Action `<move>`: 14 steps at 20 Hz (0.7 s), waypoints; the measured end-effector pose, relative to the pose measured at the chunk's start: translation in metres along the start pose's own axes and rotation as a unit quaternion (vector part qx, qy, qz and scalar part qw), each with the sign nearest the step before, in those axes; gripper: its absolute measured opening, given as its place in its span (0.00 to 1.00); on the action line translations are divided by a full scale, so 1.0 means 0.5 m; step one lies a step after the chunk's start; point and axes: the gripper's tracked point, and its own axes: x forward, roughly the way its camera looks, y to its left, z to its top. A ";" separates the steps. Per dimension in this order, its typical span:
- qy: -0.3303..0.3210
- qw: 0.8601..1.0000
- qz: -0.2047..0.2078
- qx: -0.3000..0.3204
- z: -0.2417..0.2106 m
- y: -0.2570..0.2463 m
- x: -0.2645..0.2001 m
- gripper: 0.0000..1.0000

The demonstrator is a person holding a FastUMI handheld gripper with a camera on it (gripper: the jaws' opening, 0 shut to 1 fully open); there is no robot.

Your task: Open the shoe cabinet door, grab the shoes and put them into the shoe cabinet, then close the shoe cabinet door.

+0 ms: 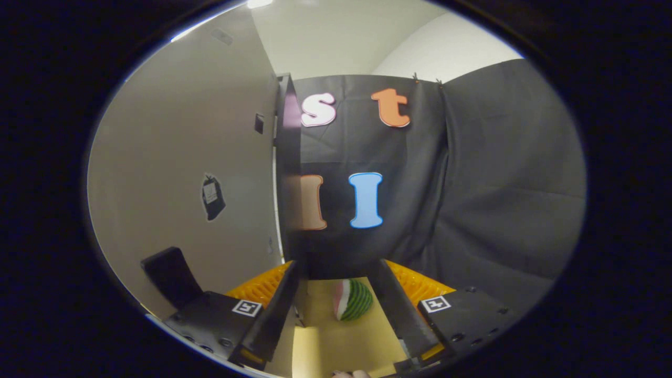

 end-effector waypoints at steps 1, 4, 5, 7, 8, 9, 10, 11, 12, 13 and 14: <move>0.000 1.000 0.005 0.000 -0.002 0.017 0.001 0.94; 0.000 1.000 0.016 -0.003 -0.006 0.076 -0.007 0.93; 0.000 1.000 0.022 -0.003 -0.006 0.101 -0.009 0.93; -0.003 1.000 0.028 -0.003 -0.005 0.145 -0.010 0.93; -0.004 1.000 0.030 -0.002 -0.009 0.168 -0.011 0.93; -0.005 0.999 0.034 0.003 -0.010 0.194 -0.012 0.93; -0.007 0.999 0.039 0.009 -0.012 0.221 -0.014 0.93; -0.008 0.999 0.041 0.016 -0.012 0.248 -0.015 0.93; -0.008 0.999 0.041 0.021 -0.016 0.274 -0.015 0.93; -0.010 0.999 0.042 0.027 -0.018 0.303 -0.016 0.93; -0.014 0.998 0.043 0.031 -0.015 0.332 -0.014 0.93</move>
